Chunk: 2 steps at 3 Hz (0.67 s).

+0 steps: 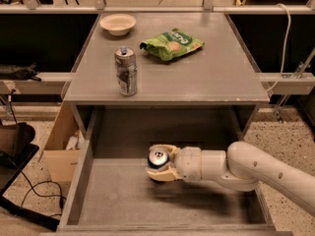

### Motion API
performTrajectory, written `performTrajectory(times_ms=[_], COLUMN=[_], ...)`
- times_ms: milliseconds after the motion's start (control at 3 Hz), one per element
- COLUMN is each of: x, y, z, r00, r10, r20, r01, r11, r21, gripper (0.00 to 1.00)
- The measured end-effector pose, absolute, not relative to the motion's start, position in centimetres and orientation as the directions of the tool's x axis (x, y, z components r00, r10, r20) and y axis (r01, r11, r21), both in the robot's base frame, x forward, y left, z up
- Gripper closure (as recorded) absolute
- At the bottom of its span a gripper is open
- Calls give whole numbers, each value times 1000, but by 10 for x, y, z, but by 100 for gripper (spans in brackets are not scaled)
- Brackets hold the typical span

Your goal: Pick pepsi can from top drawer and place on counter

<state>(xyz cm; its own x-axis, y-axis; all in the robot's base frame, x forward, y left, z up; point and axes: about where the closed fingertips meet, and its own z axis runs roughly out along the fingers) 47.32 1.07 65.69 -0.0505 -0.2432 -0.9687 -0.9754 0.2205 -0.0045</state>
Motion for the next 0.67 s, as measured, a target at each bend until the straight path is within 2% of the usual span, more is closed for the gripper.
performTrajectory(times_ms=[667], x=[475], y=[8], z=[697], r00=[-83], r10=[-209], r20=[-974], r01=[-970], r11=[240], r21=[31], gripper=[100])
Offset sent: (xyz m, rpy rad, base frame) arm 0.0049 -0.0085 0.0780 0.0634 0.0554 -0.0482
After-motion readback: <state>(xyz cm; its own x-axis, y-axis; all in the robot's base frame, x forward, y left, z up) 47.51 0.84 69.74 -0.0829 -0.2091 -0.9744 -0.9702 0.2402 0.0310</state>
